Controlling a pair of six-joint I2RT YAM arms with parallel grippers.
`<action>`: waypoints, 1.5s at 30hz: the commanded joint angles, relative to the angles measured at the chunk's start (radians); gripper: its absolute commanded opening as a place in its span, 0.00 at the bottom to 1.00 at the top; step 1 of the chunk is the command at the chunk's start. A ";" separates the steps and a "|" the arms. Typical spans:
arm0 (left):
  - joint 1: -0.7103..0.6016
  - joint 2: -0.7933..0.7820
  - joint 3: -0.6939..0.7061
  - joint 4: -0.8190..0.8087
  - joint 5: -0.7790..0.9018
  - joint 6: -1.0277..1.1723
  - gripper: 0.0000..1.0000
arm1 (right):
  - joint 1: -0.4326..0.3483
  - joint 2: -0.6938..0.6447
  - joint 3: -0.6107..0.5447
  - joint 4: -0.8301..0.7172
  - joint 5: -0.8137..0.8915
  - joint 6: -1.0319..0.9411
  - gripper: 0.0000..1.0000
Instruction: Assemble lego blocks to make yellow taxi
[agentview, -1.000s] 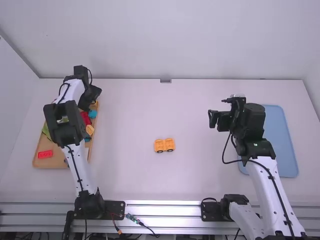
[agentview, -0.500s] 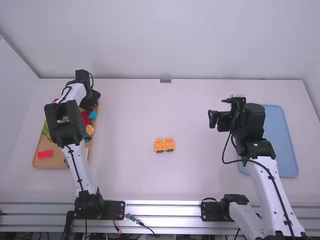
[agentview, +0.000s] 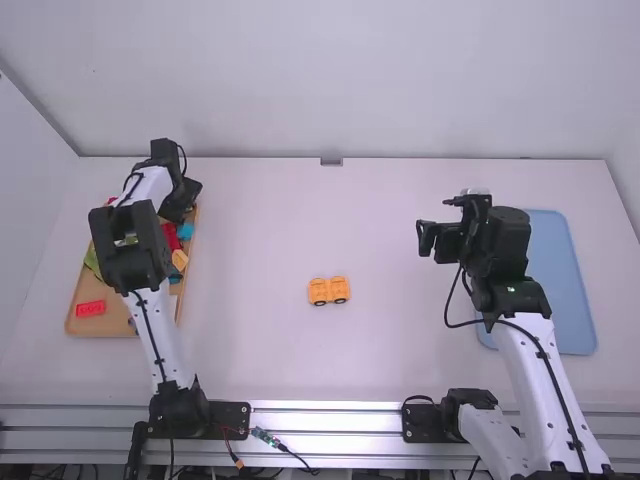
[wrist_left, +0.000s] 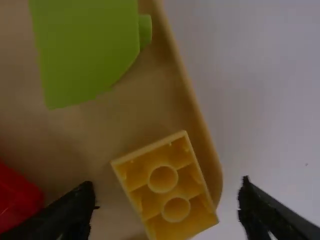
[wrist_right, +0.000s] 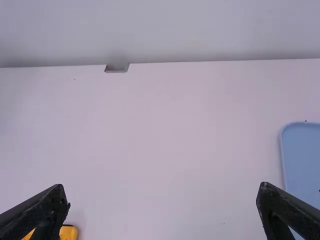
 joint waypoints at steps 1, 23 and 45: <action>0.014 0.005 -0.018 -0.009 -0.015 -0.002 0.80 | 0.001 -0.009 0.030 0.003 -0.003 -0.004 0.99; 0.013 -0.036 -0.017 -0.077 -0.039 -0.028 0.63 | 0.001 -0.009 0.030 0.005 -0.003 -0.003 0.99; 0.013 -0.037 -0.017 -0.072 -0.037 -0.021 0.29 | 0.001 -0.009 0.030 0.002 -0.003 0.000 0.99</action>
